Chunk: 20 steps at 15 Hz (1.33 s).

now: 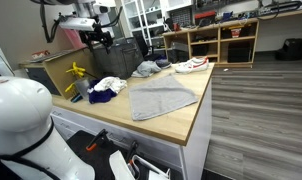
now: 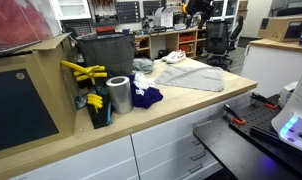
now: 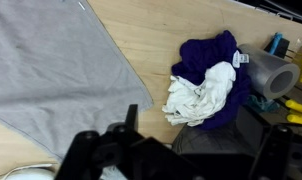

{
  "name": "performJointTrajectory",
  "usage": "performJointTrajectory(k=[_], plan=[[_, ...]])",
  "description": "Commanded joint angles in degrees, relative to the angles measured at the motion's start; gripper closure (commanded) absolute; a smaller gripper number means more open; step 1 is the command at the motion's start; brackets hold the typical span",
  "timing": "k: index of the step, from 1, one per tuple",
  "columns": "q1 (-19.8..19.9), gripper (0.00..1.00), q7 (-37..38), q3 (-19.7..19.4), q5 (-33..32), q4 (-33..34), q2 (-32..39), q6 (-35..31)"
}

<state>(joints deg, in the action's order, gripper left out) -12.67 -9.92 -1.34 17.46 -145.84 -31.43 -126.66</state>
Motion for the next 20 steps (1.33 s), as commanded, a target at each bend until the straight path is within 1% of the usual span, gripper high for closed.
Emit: performJointTrajectory(k=[1,8,9,12,20], plan=[[0.75,0.0,-0.29,0.67,0.4,0.16,0.02,0.3],[0.75,0.0,-0.29,0.67,0.4,0.16,0.02,0.3],[0.39,0.0,-1.59,0.33,0.55,-0.02,-0.06,0.13],[2.22,0.0,0.48,2.23,-3.05,-1.29,-0.33,-1.78],[3.61,0.0,1.8,1.72,-2.53,-6.0,-1.05,-4.78]])
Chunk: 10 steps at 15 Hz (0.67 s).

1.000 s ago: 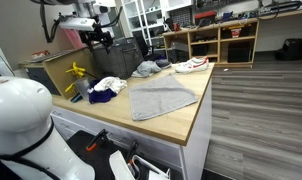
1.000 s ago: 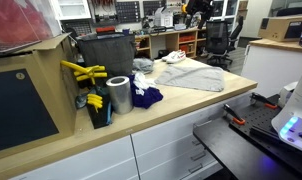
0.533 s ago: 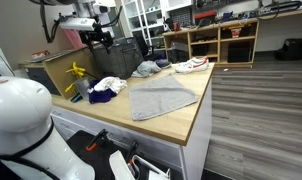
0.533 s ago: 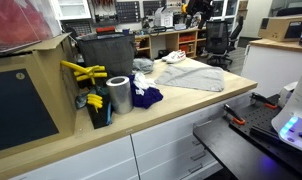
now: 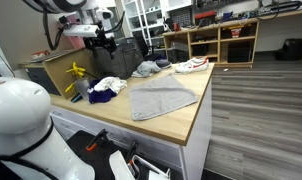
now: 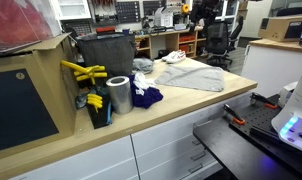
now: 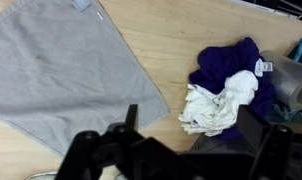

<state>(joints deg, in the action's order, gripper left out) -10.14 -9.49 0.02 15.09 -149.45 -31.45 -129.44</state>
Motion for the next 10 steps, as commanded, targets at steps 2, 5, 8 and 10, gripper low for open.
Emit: performJointTrajectory(k=[2,5,8,10], plan=[[1.62,0.0,1.37,0.2,-0.28,-3.64,-1.06,-2.61],[2.79,0.0,1.46,0.17,-0.96,-5.51,-0.84,-3.68],[4.56,0.0,1.24,0.01,-3.12,-7.12,-0.08,-5.59],[5.75,0.0,1.31,-0.2,-4.86,-8.09,0.48,-6.86]])
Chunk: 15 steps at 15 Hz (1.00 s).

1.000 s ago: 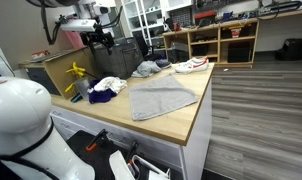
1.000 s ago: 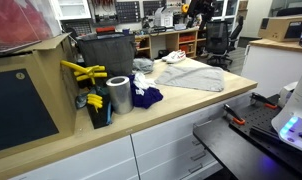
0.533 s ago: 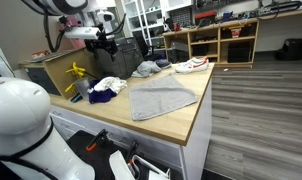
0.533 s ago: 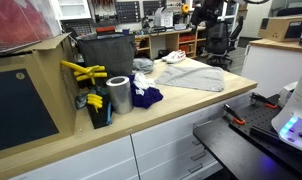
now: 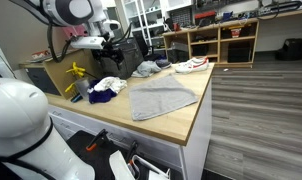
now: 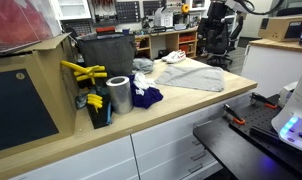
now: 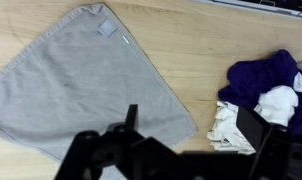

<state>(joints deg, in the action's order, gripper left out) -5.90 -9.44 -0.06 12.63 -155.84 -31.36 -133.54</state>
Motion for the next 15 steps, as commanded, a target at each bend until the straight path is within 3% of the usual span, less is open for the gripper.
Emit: performJointTrajectory(k=[1,9,15], plan=[[2.17,0.0,1.36,-0.28,-3.28,-2.12,0.86,-3.53],[5.91,0.0,2.44,-2.26,-6.29,-3.3,9.29,-9.44],[5.87,0.0,2.34,-2.72,-5.79,-3.33,16.63,-13.63]])
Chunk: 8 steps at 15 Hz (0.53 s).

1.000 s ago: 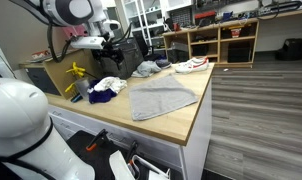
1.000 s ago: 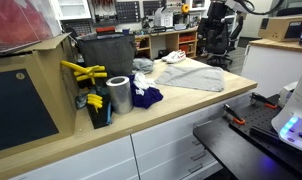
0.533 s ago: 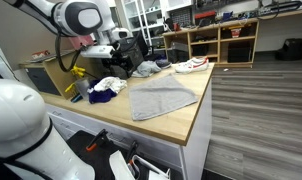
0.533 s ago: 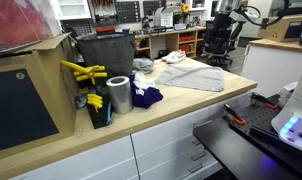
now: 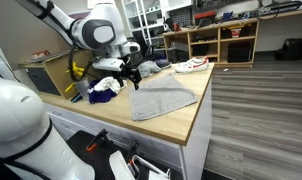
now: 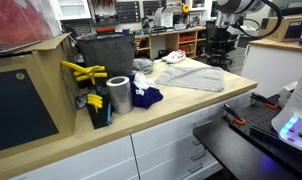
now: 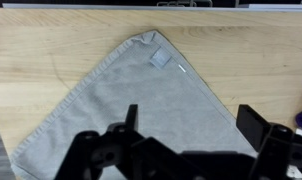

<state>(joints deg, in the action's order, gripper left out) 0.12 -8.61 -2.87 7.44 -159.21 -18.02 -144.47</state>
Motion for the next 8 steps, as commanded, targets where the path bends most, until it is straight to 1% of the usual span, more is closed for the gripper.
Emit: performJointTrajectory(k=[1,8], plan=[[-0.21,0.0,1.59,0.23,-0.62,0.04,4.38,-3.33],[-0.23,0.0,4.84,1.79,-1.39,0.05,10.48,-7.58]])
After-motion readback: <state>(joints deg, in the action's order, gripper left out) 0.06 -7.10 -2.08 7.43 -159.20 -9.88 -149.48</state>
